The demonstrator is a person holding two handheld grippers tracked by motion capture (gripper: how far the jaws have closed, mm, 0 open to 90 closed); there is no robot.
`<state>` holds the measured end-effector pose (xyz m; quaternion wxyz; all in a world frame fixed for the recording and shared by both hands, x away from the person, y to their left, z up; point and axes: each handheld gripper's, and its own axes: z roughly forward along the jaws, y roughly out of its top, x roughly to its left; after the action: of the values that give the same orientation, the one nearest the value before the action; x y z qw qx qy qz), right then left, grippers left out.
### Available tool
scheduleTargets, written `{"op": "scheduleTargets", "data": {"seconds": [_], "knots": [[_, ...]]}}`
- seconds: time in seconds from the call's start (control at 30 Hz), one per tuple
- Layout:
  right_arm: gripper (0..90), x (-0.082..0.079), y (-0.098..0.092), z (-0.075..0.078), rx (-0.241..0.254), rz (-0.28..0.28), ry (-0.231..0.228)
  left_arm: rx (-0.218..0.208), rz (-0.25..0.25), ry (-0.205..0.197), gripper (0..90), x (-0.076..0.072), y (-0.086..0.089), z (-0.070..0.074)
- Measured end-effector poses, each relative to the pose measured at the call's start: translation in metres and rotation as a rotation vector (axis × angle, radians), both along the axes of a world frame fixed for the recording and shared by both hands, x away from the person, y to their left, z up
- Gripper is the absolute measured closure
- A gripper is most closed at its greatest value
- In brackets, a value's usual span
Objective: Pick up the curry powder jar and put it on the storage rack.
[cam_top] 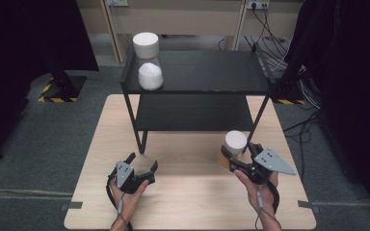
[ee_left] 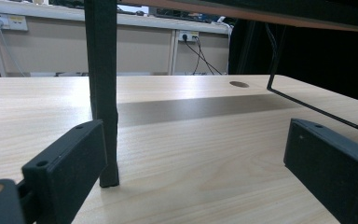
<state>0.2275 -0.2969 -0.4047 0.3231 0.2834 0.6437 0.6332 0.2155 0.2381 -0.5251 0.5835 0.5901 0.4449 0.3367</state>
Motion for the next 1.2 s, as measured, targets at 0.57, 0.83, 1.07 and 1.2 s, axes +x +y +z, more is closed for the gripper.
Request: {"op": "scheduleTargets", "data": {"seconds": [0.57,0.83,1.07,1.2], "knots": [[35.1,0.008,-0.001,0.029,0.011,-0.014,-0.035,0.0,-0.001,0.004,5.0,0.001,0.0,0.001],[35.1,0.013,0.001,0.046,0.014,-0.013,-0.041,0.001,-0.004,0.008,5.1,0.001,0.0,0.001],[35.2,0.014,0.002,0.057,0.01,-0.013,-0.053,-0.001,-0.002,0.007,5.1,0.001,0.0,0.001],[35.1,0.014,0.002,0.062,0.015,-0.013,-0.061,-0.001,-0.001,0.006,5.1,0.001,0.0,0.001]]}}
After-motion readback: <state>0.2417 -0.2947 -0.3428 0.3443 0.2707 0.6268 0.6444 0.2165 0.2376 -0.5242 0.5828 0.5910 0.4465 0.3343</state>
